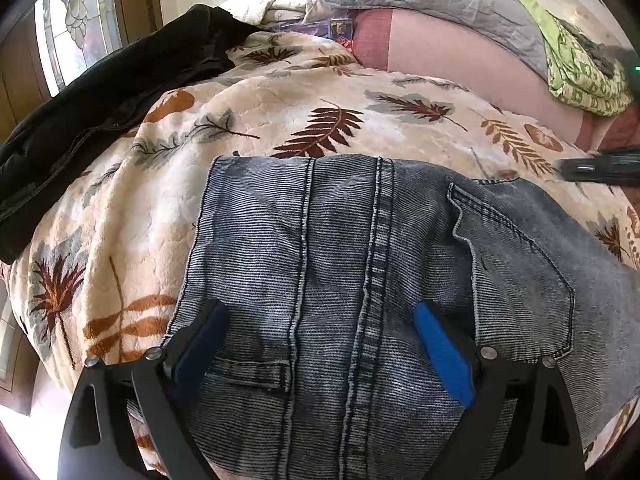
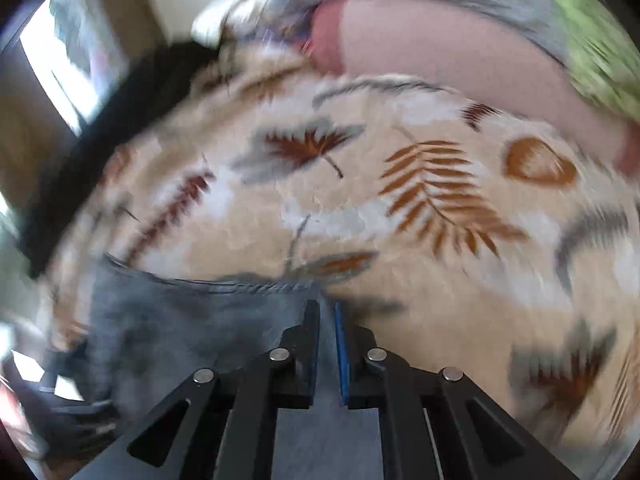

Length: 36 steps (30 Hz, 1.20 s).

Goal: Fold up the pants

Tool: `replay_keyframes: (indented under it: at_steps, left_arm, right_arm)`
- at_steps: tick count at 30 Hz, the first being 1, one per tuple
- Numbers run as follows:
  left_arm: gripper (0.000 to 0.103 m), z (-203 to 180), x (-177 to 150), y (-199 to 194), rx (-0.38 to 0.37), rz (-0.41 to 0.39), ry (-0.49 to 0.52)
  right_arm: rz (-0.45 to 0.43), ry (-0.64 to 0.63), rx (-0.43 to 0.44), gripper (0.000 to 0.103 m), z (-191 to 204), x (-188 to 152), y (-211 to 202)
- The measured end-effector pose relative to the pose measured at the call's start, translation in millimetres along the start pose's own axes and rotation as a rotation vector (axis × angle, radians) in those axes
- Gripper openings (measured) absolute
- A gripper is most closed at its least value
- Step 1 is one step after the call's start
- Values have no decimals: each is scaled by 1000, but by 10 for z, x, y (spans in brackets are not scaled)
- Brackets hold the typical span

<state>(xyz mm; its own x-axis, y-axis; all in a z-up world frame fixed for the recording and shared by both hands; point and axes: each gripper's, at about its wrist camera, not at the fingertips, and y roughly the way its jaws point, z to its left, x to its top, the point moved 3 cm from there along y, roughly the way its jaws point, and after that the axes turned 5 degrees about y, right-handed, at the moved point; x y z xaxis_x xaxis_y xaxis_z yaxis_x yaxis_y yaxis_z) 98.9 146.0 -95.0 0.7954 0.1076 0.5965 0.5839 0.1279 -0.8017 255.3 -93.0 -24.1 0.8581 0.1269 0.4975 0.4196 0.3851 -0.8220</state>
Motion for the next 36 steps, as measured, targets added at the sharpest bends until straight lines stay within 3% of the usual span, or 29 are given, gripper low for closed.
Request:
replay_keyframes:
  at_steps: [2, 5, 6, 8, 9, 11, 14, 15, 18, 22, 24, 27, 31, 35, 36]
  left_arm:
    - [94, -3, 4, 2, 5, 1, -2]
    - [95, -13, 3, 5, 17, 0, -8]
    - [95, -14, 4, 6, 21, 0, -9]
    - [95, -17, 8, 10, 28, 0, -17]
    - [95, -23, 16, 12, 32, 5, -21]
    - [95, -29, 33, -13, 49, 12, -16]
    - [95, -1, 80, -176, 69, -10, -57]
    - [95, -6, 92, -250, 67, -26, -73]
    - [95, -149, 121, -483, 11, -66, -98]
    - [95, -713, 171, -665, -100, -78, -12]
    - [95, -1078, 181, -694, -171, -63, 33]
    - [95, -1533, 191, -696, -241, -44, 77]
    - [95, -2062, 192, -592, -311, 17, 111]
    - [95, -2442, 164, -502, -321, 57, 161]
    - [95, -2532, 148, -491, -321, 61, 176]
  right_arm:
    - [-8, 96, 89, 28, -109, -323, -326]
    - [-20, 228, 172, 71, -324, -899, -633]
    - [-23, 271, 169, 77, -455, -1053, -666]
    - [71, 352, 117, 77, -772, -1354, -399]
    - [119, 405, 140, 65, -931, -1452, -259]
    - [54, 498, 195, 62, -1069, -1455, -525]
    - [-122, 450, 226, 65, -1019, -1500, -1163]
    - [-154, 462, 241, 70, -1047, -1588, -1309]
    - [-199, 598, 275, 71, -1330, -2060, -1533]
    - [-212, 835, 217, 71, -1938, -2661, -1512]
    - [-238, 939, 263, 72, -2198, -2821, -1527]
    - [-266, 1027, 224, 72, -2449, -2935, -1553]
    - [-299, 1092, 259, 71, -2639, -2898, -1550]
    - [-335, 1133, 248, 70, -2864, -2822, -1636]
    - [-331, 1133, 245, 64, -2887, -2848, -1650]
